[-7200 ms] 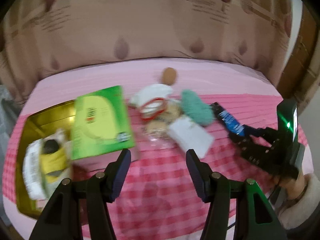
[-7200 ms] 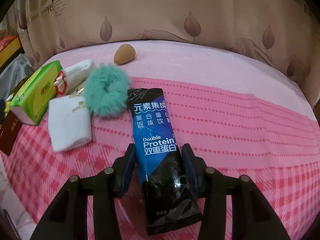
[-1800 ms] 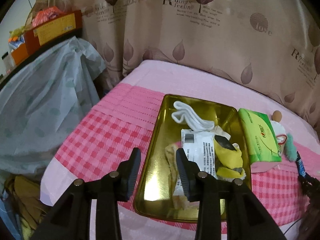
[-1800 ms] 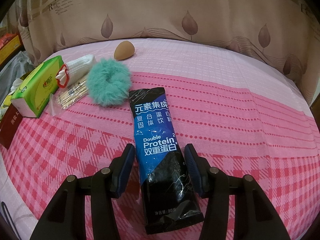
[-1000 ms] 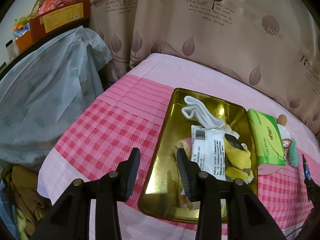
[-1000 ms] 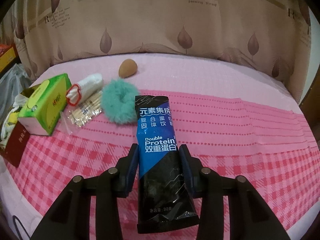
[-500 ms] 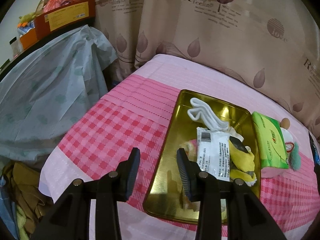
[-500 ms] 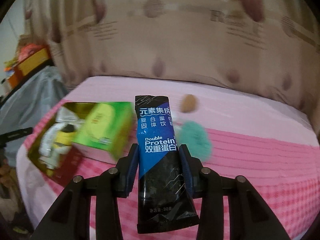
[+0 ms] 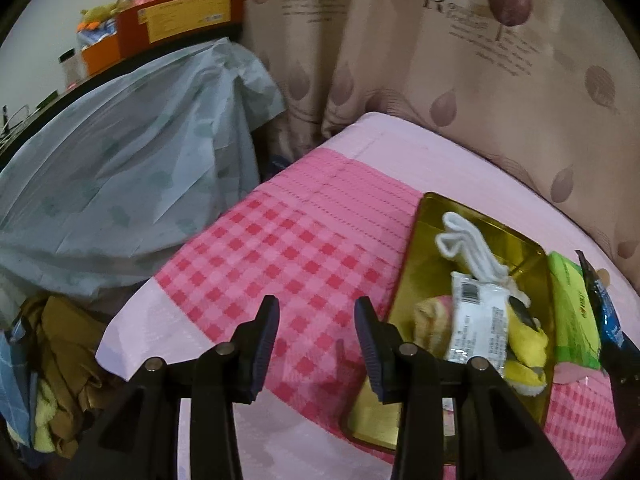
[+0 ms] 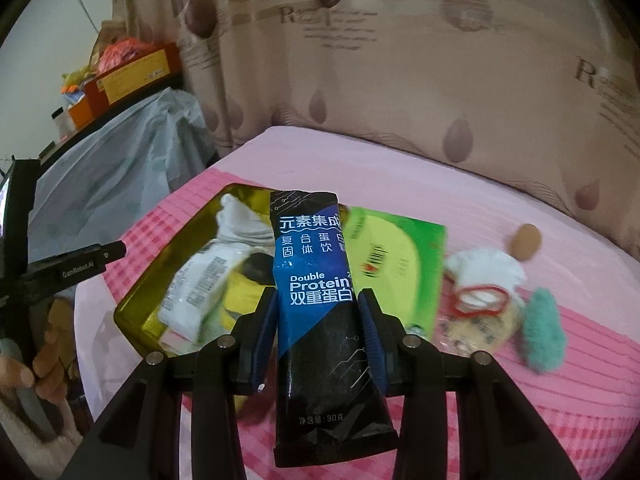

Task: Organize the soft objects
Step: 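Carry the protein packet into the gold tin and open the right tool, then grasp the teal fluffy scrunchie with the right tool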

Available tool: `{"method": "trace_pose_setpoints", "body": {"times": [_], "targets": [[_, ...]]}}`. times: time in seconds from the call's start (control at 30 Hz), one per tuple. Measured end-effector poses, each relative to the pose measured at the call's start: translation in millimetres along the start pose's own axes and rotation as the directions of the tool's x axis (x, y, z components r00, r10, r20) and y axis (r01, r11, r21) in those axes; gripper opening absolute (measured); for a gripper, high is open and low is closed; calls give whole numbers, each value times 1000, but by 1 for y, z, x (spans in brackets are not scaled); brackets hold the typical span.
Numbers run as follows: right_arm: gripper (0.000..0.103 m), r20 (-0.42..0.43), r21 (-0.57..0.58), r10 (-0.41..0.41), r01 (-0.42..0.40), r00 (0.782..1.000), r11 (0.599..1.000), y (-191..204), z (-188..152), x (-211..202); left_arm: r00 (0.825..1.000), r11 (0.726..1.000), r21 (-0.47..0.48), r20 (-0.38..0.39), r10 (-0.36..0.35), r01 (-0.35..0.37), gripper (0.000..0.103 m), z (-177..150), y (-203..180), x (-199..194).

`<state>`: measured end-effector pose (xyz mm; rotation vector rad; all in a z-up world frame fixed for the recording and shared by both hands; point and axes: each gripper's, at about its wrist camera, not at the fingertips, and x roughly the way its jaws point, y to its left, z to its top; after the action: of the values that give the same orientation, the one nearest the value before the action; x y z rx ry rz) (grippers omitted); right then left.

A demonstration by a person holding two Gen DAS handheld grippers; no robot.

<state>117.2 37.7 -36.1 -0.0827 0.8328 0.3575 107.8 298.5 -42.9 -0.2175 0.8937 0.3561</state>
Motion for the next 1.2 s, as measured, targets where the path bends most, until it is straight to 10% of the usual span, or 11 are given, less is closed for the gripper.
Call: {"method": "trace_pose_setpoints", "body": {"times": [0.77,1.2], "targets": [[41,-89,-48,-26,22,996,999,41,26,80,1000,1000,6,6,-2,2,40,1,-1,1],[46,-17,-59,26,-27,1000,998,35,17,36,1000,999,36,12,-11,11,40,0,-7,0]]}}
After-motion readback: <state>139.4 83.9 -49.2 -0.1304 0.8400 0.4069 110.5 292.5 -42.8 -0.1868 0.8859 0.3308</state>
